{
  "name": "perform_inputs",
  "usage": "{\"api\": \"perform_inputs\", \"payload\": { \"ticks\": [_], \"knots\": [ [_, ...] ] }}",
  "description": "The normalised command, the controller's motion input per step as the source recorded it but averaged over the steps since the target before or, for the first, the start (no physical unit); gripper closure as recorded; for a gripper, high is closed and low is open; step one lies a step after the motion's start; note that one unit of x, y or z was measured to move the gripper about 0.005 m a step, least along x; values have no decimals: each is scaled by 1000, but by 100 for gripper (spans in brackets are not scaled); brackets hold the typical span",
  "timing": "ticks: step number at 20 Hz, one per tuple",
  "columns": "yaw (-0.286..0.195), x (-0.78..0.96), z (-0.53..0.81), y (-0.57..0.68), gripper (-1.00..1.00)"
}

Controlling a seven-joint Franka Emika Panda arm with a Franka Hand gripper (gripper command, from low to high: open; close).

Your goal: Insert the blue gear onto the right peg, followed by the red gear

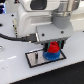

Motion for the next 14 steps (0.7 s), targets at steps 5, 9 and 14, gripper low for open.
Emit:
{"api": "perform_inputs", "payload": {
  "ticks": [5,9,14],
  "knots": [
    [0,30,103,31,100],
    [0,66,63,47,100],
    [0,151,-117,14,100]
  ]
}}
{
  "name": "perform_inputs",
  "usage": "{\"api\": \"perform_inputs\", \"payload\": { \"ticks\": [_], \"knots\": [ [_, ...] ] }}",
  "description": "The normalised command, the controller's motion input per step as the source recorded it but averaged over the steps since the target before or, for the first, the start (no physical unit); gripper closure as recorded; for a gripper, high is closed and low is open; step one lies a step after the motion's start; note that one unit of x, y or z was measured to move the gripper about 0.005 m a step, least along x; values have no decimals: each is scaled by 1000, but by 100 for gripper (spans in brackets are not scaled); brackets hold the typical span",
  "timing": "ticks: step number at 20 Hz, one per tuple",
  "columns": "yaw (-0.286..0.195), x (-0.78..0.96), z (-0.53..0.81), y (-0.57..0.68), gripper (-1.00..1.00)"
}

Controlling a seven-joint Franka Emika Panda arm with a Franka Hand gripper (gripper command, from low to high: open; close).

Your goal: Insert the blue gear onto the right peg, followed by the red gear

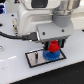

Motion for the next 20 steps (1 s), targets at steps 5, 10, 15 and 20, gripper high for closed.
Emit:
{"api": "perform_inputs", "payload": {
  "ticks": [5,10,15,20],
  "knots": [
    [0,198,-180,19,100],
    [0,208,-187,86,100],
    [0,58,135,86,-100],
    [0,27,414,118,-100]
  ]
}}
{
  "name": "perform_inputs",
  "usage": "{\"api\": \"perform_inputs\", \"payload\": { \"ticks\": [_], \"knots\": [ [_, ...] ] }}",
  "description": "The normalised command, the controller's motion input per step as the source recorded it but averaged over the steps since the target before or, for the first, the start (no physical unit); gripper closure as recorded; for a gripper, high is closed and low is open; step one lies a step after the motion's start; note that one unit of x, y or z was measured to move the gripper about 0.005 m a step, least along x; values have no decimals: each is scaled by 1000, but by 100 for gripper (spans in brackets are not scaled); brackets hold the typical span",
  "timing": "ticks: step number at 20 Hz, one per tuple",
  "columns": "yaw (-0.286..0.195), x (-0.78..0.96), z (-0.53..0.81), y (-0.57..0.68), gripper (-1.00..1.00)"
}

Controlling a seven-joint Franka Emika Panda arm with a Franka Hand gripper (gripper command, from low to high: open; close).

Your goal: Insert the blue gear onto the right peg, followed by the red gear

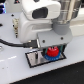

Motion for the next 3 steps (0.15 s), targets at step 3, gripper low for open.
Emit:
{"api": "perform_inputs", "payload": {
  "ticks": [3],
  "knots": [
    [0,-7,582,113,-100]
  ]
}}
